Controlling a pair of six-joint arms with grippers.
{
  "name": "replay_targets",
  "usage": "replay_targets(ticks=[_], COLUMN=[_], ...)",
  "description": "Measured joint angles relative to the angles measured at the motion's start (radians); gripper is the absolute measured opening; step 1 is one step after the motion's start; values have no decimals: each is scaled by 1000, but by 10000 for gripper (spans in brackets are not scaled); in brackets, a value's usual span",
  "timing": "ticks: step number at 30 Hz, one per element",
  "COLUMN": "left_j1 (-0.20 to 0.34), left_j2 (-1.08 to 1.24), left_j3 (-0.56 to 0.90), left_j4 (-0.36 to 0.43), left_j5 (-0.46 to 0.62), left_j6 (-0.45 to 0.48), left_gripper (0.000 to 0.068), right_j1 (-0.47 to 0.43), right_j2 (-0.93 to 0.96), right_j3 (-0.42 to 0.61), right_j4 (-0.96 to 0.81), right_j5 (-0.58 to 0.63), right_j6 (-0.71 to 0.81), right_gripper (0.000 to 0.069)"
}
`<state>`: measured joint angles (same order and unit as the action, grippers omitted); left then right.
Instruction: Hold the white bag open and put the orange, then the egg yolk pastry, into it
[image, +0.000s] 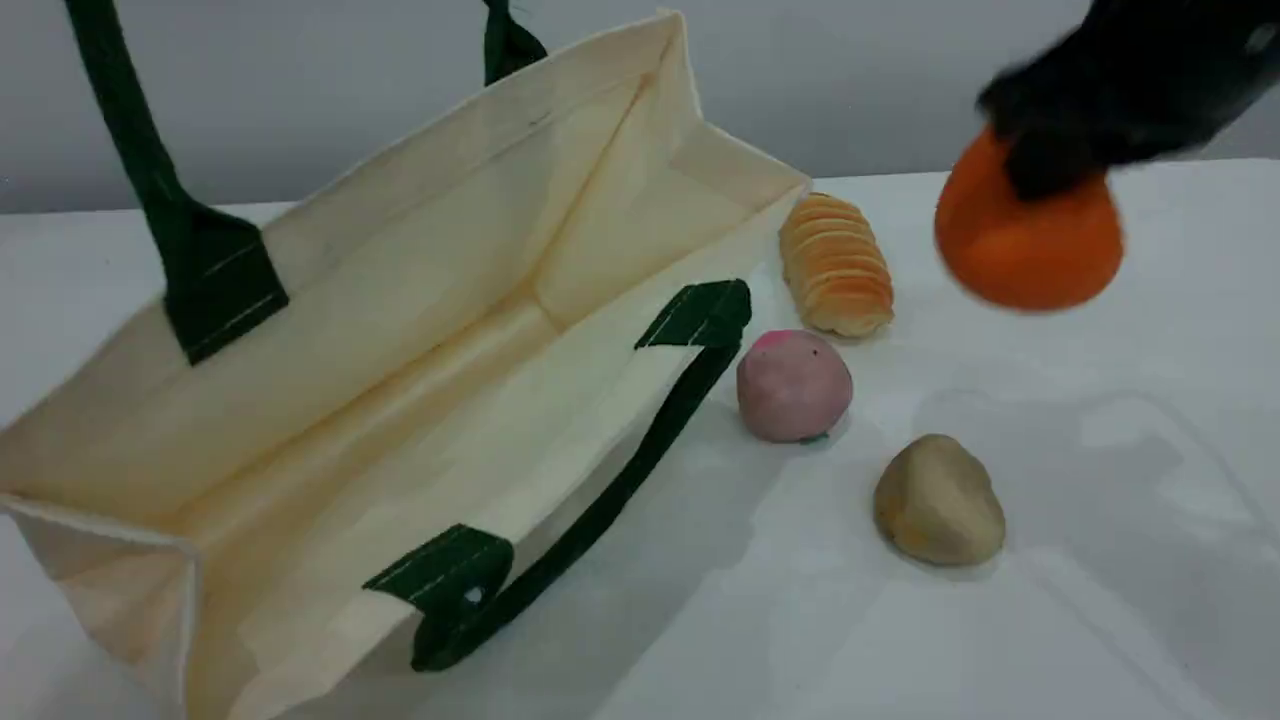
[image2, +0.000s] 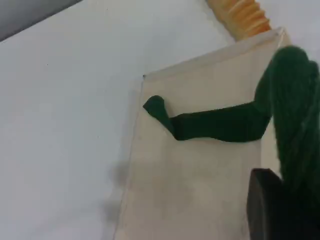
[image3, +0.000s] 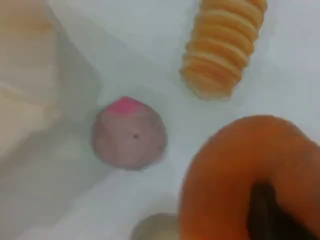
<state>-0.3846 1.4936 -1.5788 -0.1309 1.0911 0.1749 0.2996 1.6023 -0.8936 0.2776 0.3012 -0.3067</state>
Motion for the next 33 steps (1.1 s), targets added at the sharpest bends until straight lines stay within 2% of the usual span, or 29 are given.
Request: replay_targets(ticks=[5, 10, 15, 21, 33], left_j1=[0, 0, 0, 0, 0], left_j2=[0, 0, -1, -11, -14], left_j3=[0, 0, 0, 0, 0], left_j4=[-3, -32, -113, -112, -104], left_j5=[1, 1, 0, -3, -4], left_j6=[1, 14, 65, 65, 64], left_gripper=[68, 68, 68, 68, 68], right_j1=[15, 123, 275, 429, 590], right_j2=[-177, -300, -279, -189, -35], right_j3=[0, 0, -1, -1, -1], right_j4=[119, 268, 335, 359, 491], right_j5=[162, 208, 116, 25, -251], right_j6=[-25, -117, -127, -110, -113], right_gripper=[25, 25, 25, 25, 25])
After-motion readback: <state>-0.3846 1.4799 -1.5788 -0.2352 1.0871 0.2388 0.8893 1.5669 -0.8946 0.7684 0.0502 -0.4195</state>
